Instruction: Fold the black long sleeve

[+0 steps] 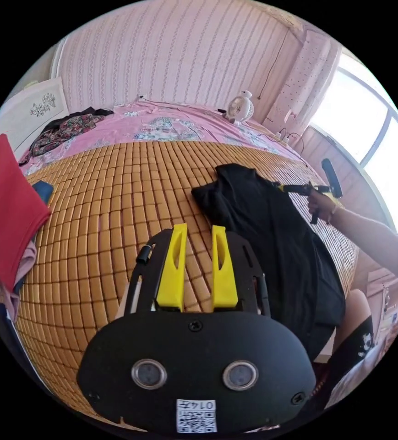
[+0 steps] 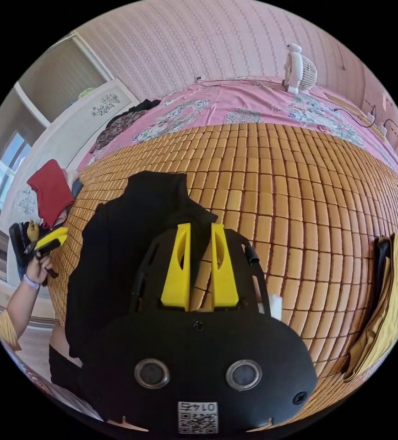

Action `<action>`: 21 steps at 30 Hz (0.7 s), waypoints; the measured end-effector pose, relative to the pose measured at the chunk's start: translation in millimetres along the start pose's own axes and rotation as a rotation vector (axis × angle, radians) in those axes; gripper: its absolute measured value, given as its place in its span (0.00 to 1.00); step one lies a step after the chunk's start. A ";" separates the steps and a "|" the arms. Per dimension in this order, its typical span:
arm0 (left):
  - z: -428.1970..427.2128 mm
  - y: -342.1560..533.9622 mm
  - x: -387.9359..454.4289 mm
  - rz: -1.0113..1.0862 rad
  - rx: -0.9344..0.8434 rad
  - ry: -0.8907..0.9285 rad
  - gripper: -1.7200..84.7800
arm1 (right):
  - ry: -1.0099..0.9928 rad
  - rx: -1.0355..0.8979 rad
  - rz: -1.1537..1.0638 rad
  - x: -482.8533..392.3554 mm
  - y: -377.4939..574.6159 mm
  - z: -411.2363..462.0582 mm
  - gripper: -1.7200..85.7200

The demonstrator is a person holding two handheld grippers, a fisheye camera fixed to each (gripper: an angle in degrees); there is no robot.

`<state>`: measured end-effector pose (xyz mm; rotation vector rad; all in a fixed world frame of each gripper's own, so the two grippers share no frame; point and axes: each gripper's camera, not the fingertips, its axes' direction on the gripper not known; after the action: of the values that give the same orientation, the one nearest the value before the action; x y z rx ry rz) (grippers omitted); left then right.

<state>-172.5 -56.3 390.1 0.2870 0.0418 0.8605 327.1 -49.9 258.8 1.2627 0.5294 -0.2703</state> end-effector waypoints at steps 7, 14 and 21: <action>70.4 -50.1 -18.2 -0.258 -0.117 0.172 0.09 | 0.004 0.005 -0.065 8.8 -14.2 -9.6 0.05; 36.7 -74.9 -1.2 -0.244 0.047 0.203 0.02 | -0.047 0.191 -0.058 16.9 -5.0 -67.4 0.04; -74.0 10.2 56.9 0.165 0.161 0.289 0.02 | -0.274 0.382 -0.358 -17.4 111.3 -178.1 0.05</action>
<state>-154.0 10.0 326.2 0.3180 0.3616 1.0596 324.3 150.6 323.7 1.4640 0.4774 -0.8651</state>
